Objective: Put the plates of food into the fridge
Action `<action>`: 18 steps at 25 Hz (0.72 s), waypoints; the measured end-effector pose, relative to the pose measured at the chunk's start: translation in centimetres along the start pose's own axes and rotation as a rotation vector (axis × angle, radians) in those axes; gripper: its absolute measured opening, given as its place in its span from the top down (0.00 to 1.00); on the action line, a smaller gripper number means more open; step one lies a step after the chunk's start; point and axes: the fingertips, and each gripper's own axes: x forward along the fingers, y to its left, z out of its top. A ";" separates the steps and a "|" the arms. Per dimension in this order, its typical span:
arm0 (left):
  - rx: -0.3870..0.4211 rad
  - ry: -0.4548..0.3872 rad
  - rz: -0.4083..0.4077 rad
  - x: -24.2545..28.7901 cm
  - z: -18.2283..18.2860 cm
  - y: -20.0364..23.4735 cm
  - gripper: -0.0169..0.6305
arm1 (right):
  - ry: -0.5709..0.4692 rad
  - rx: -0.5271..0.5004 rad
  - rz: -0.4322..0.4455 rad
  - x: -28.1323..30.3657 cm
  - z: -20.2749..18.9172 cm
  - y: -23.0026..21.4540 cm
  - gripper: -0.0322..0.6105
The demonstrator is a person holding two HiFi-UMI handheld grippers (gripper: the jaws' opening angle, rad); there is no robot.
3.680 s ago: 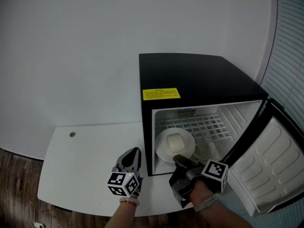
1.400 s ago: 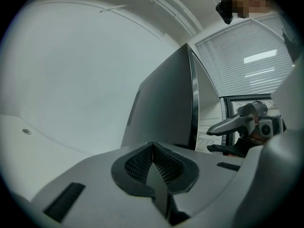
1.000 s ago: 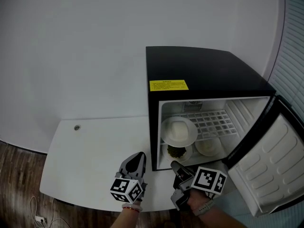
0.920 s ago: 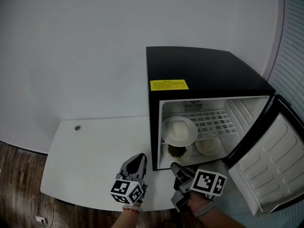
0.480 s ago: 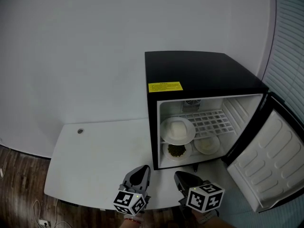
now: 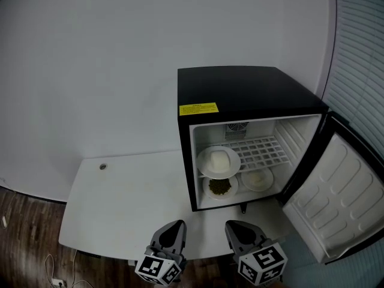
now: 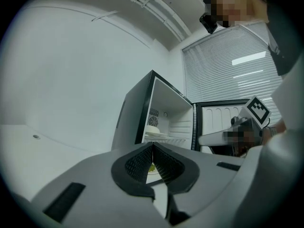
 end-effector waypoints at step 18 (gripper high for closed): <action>-0.021 -0.067 0.089 -7.1 1.6 -2.6 0.96 | -0.078 -0.098 0.033 -4.8 1.1 2.5 0.94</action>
